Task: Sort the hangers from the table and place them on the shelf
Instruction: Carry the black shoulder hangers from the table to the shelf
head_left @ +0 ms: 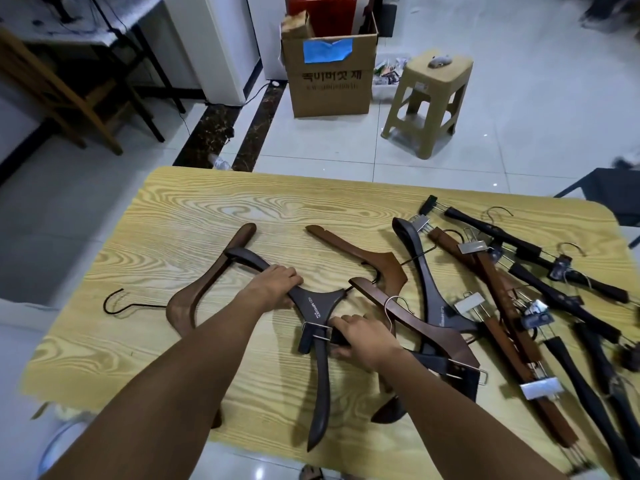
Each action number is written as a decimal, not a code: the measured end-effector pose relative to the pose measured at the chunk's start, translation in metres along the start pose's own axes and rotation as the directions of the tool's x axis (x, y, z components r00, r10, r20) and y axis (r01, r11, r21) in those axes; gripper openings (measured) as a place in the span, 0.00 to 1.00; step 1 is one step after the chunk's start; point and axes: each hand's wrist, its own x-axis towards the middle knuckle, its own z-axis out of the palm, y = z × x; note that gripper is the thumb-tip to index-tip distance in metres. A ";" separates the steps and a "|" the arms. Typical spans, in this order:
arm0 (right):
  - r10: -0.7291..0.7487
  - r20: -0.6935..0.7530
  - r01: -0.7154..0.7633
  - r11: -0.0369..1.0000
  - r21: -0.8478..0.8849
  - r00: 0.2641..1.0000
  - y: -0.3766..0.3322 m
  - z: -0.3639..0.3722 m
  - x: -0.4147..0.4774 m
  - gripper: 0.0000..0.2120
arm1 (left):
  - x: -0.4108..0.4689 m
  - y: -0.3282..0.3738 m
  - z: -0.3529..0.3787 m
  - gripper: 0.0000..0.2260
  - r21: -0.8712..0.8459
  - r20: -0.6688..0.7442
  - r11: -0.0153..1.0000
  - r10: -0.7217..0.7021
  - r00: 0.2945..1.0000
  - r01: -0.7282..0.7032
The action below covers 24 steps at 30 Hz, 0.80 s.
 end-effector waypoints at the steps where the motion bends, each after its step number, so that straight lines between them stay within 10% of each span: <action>1: -0.002 -0.007 0.002 1.000 -0.002 1.000 0.001 -0.001 -0.001 0.22 | 0.001 0.001 0.001 0.24 0.007 -0.006 1.000 -0.001 1.000 0.001; 24: 0.235 -0.076 -0.235 0.972 0.017 0.969 0.018 -0.022 -0.027 0.19 | -0.033 -0.046 -0.056 0.20 0.130 0.047 0.990 0.038 0.998 -0.044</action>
